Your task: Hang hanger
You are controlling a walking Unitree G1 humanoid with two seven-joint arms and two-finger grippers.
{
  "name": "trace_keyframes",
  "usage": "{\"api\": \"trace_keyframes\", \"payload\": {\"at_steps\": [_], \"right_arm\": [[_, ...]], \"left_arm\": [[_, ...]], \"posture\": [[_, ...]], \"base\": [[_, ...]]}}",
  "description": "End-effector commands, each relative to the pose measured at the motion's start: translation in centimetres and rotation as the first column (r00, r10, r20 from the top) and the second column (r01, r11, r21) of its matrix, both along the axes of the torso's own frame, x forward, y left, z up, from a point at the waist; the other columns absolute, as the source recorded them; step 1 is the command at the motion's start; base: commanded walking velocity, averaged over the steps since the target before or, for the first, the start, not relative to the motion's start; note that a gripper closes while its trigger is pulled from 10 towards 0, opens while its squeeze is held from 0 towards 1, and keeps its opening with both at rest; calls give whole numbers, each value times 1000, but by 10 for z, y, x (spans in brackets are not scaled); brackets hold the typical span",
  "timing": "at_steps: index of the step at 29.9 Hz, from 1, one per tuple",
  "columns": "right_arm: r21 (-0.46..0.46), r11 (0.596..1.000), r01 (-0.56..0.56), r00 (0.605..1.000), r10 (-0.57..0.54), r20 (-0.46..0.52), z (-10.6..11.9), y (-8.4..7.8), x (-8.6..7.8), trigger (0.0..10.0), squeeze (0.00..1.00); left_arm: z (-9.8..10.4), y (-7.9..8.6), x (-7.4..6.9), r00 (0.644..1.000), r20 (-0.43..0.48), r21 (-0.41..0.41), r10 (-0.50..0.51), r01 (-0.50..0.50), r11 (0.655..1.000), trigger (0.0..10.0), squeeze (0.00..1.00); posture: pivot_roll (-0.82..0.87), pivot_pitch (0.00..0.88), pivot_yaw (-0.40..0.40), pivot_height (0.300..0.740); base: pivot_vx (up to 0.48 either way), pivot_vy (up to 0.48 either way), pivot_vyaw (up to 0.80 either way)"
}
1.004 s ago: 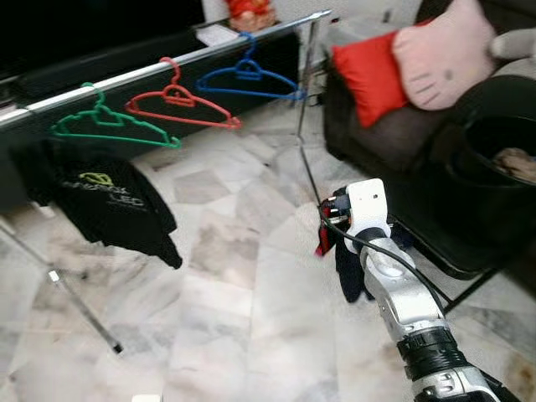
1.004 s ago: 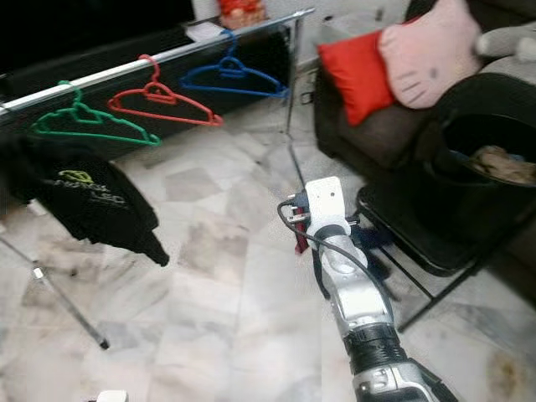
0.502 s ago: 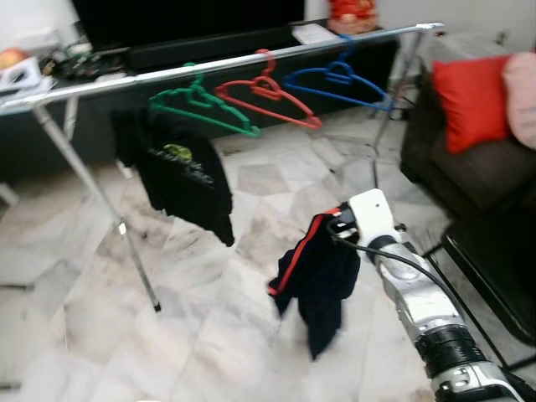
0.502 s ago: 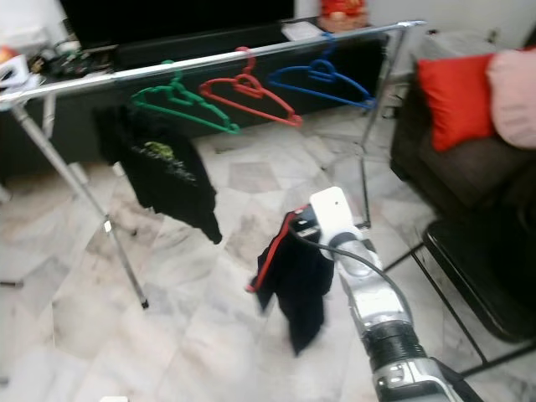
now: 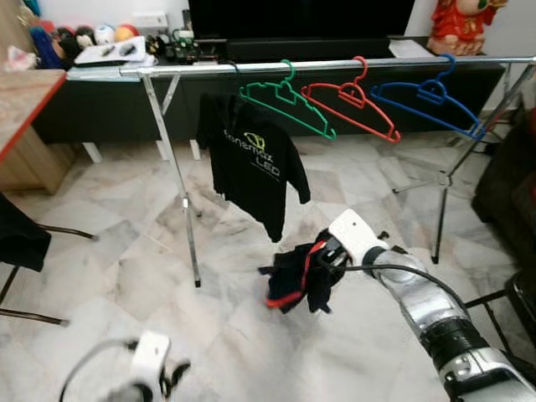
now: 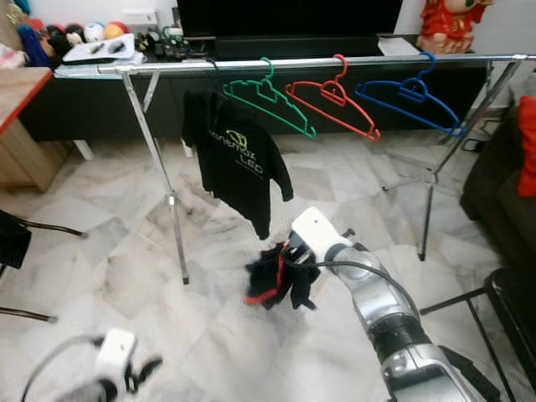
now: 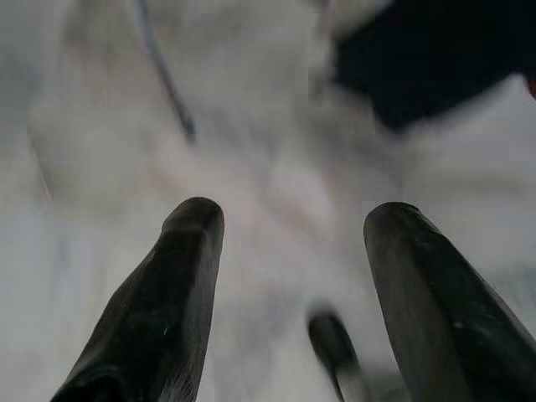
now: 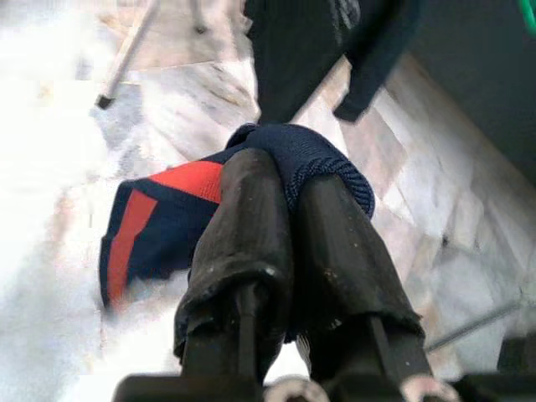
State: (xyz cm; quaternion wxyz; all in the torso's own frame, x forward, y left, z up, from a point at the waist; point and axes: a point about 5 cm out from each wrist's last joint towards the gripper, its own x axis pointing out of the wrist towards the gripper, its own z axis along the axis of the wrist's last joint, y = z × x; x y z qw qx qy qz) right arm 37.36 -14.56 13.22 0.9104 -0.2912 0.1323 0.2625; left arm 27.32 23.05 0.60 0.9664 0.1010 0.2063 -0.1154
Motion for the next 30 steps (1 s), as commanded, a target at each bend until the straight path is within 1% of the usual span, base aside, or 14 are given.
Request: {"api": "trace_keyframes", "payload": {"at_steps": [1,4,9,10,11,16,18,20,22,23,26,27,28,30], "right_arm": [[-56,994,-89,996,90,21,15,2,5,10000,0],[-122,972,-201,979,203,4,22,4,5,10000,0],[-207,914,-350,936,351,-34,27,9,3,10000,0],[-232,881,-412,910,410,-59,28,11,2,10000,0],[-245,864,-439,897,436,-71,27,12,1,10000,0],[-271,759,-591,805,574,-148,23,18,-10,10000,0],[-292,706,-645,762,623,-177,22,19,-13,10000,0],[-356,622,-697,711,665,-229,18,16,-17,10000,0],[-403,581,-707,695,675,-246,19,15,-17,10000,0],[-438,547,-713,682,686,-253,20,15,-16,10000,0],[-484,517,-706,678,691,-251,22,15,-14,10000,0],[-545,461,-700,662,706,-253,25,15,-13,10000,0],[-545,461,-700,662,706,-253,25,15,-13,10000,0],[-608,400,-686,640,730,-241,30,18,-11,10000,0]], "left_arm": [[18,-5,10,991,68,22,-113,111,994,10000,0],[37,-20,23,961,125,57,-247,242,969,10000,0],[64,-38,35,902,171,86,-396,386,918,10000,0],[72,-46,38,870,165,101,-465,454,885,10000,0],[74,-50,38,852,159,107,-498,486,867,10000,0],[85,-65,37,796,152,92,-586,579,810,10000,0],[88,-69,35,778,143,92,-612,605,791,10000,0],[93,-75,34,750,135,84,-648,643,762,10000,0],[96,-78,33,736,138,75,-663,659,748,10000,0],[99,-80,33,728,135,67,-672,670,740,10000,0],[102,-81,34,726,140,61,-673,673,737,10000,0],[105,-83,35,724,147,49,-674,676,736,10000,0],[105,-83,35,724,147,49,-674,676,736,10000,0],[106,-87,35,715,154,16,-682,688,725,10000,0]], "posture": [[15,187,-9,740],[18,186,-13,740],[19,184,-17,740],[23,182,-20,740],[23,182,-22,740],[25,179,-29,740],[25,179,-30,740],[28,175,-34,740],[27,174,-36,740],[27,174,-36,740],[27,174,-36,740],[25,170,-40,740],[25,170,-40,740],[24,165,-43,740]], "base": [[0,0,0],[0,0,0],[0,0,0],[0,0,0],[0,0,0],[0,0,0],[0,0,0],[0,0,0],[0,0,0],[0,0,0],[0,0,0],[0,0,0],[0,0,0],[0,0,0]]}}
